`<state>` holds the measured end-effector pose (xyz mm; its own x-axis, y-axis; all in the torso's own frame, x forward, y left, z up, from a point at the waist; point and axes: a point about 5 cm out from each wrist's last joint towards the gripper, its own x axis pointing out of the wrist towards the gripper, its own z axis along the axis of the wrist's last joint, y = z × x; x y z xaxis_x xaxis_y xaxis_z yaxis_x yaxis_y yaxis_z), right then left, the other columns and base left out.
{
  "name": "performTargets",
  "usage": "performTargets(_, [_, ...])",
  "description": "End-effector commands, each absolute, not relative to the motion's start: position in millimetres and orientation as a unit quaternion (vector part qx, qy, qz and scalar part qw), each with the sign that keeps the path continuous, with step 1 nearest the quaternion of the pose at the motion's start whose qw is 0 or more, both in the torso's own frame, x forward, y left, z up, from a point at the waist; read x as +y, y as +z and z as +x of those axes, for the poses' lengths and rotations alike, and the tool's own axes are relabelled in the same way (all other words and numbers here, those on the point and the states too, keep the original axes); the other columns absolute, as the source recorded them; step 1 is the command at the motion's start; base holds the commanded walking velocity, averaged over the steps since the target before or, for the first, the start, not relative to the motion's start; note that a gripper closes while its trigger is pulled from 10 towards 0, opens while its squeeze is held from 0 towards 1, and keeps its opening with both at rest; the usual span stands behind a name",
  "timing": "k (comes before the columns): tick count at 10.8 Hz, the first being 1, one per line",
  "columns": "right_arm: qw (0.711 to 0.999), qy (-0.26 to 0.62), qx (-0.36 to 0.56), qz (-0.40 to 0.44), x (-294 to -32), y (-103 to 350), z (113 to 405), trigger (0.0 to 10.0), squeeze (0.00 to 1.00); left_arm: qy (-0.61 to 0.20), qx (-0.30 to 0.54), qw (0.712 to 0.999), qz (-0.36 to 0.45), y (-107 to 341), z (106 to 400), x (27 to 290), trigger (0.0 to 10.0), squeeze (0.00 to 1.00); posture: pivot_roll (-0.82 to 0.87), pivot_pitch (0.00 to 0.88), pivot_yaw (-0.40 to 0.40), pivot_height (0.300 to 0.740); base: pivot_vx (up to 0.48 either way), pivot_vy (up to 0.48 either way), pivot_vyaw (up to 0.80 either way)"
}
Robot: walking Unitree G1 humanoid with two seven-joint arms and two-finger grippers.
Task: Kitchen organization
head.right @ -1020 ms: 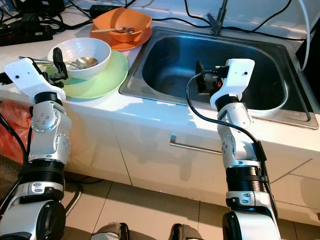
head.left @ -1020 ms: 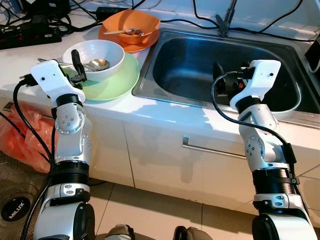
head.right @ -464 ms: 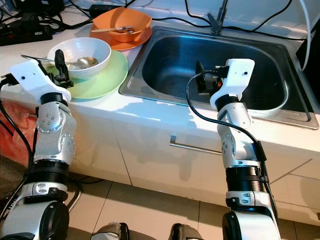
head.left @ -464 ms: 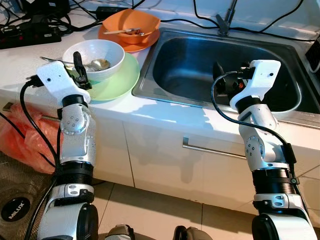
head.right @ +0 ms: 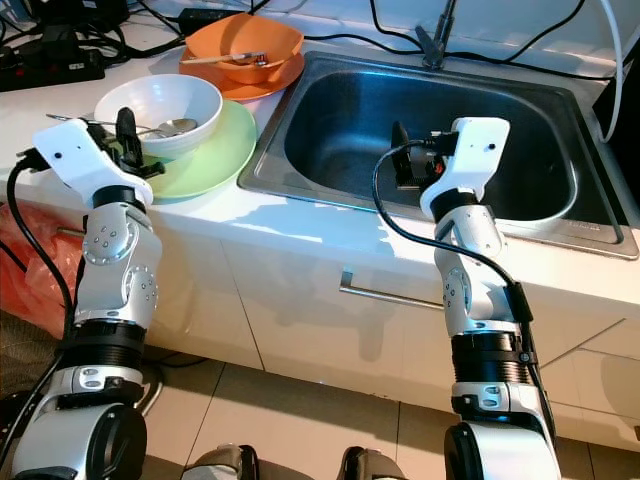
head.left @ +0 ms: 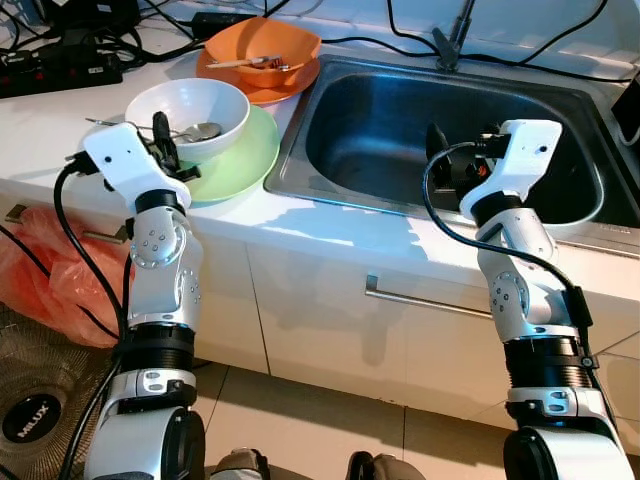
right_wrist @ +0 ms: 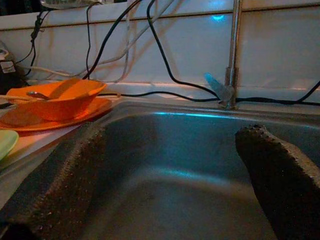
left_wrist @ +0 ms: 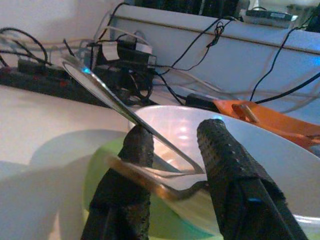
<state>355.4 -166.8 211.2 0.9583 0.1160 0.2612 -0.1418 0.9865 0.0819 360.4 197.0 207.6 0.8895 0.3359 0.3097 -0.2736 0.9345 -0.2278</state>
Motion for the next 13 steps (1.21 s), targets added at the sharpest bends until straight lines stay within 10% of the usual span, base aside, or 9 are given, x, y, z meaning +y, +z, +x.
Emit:
performTargets(1, [0.987, 0.061, -0.135, 0.058, -169, 215, 356, 10.0, 0.25, 0.156, -0.166, 0.968, -0.105, 208, 361, 193, 10.0, 0.00, -0.03, 0.126, -0.029, 0.740, 0.000, 0.000, 0.00])
performTargets(6, [0.987, 0.063, -0.137, 0.055, -169, 217, 358, 10.0, 0.20, 0.145, -0.185, 0.964, -0.122, 218, 352, 177, 10.0, 0.00, -0.03, 0.118, -0.037, 0.740, 0.000, 0.000, 0.00])
performTargets(7, [0.987, 0.064, -0.138, 0.054, -169, 218, 358, 10.0, 0.20, 0.136, -0.197, 0.963, -0.120, 222, 351, 172, 9.0, 0.00, -0.03, 0.115, -0.039, 0.740, 0.000, 0.000, 0.00])
performTargets(8, [0.987, 0.064, -0.138, 0.054, -169, 219, 359, 10.0, 0.20, 0.133, -0.200, 0.962, -0.127, 223, 350, 171, 1.8, 0.00, -0.03, 0.114, -0.039, 0.740, 0.000, 0.000, 0.00])
performTargets(9, [0.987, 0.065, -0.139, 0.054, -169, 219, 359, 10.0, 0.19, 0.128, -0.201, 0.962, -0.132, 223, 350, 169, 0.0, 0.00, -0.03, 0.112, -0.038, 0.740, 0.000, 0.000, 0.00])
performTargets(13, [0.987, 0.066, -0.139, 0.054, -168, 219, 359, 10.0, 0.15, 0.126, -0.195, 0.963, -0.134, 222, 349, 168, 0.0, 0.00, -0.03, 0.107, -0.038, 0.740, 0.000, 0.000, 0.00])
